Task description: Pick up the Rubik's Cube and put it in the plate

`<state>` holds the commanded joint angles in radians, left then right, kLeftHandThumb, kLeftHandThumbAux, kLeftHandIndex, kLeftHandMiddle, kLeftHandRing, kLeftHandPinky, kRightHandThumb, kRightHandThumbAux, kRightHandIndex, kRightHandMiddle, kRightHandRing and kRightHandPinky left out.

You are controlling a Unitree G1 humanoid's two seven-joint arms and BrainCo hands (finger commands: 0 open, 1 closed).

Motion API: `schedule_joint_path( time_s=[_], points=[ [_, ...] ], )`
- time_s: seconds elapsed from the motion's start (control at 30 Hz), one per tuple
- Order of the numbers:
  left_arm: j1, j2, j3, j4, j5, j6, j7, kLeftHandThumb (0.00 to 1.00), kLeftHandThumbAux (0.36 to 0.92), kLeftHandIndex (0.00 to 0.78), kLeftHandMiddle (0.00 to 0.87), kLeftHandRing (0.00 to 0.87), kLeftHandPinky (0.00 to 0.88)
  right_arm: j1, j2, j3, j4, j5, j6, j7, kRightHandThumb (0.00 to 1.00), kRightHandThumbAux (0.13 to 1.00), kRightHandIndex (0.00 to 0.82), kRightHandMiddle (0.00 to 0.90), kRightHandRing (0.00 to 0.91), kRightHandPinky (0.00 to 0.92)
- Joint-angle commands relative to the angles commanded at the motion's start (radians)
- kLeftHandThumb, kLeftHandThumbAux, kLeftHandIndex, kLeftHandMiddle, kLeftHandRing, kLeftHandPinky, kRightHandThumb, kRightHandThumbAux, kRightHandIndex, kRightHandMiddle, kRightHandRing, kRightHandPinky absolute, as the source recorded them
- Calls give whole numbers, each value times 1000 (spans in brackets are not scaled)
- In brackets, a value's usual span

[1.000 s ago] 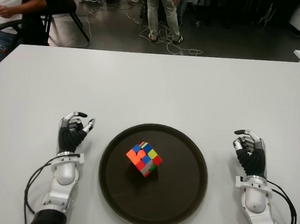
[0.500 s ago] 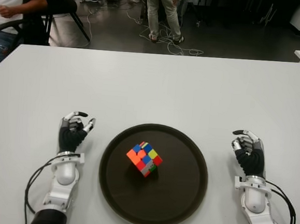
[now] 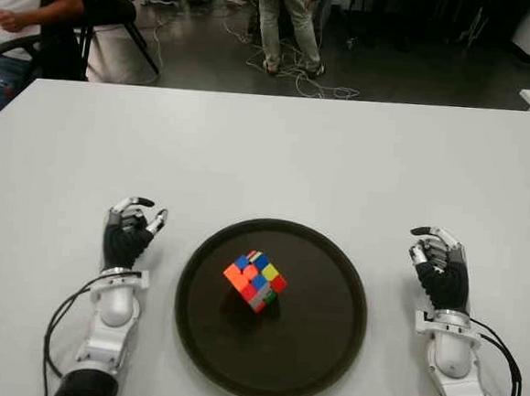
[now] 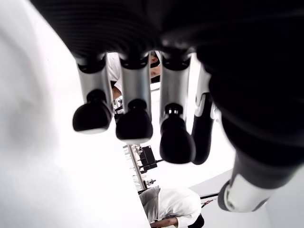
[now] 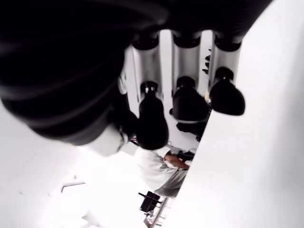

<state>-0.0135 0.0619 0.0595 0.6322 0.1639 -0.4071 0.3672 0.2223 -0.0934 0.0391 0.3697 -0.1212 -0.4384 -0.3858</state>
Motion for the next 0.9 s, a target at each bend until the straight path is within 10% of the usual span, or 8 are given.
schedule_joint_path(
  time_s=[0.9],
  points=[
    [6,-2,5,-51,1,76,-7,704,709,443,819,831,826,-19,24,-7,41,33,-52,-8,692,725,439,794,818,819]
  ],
)
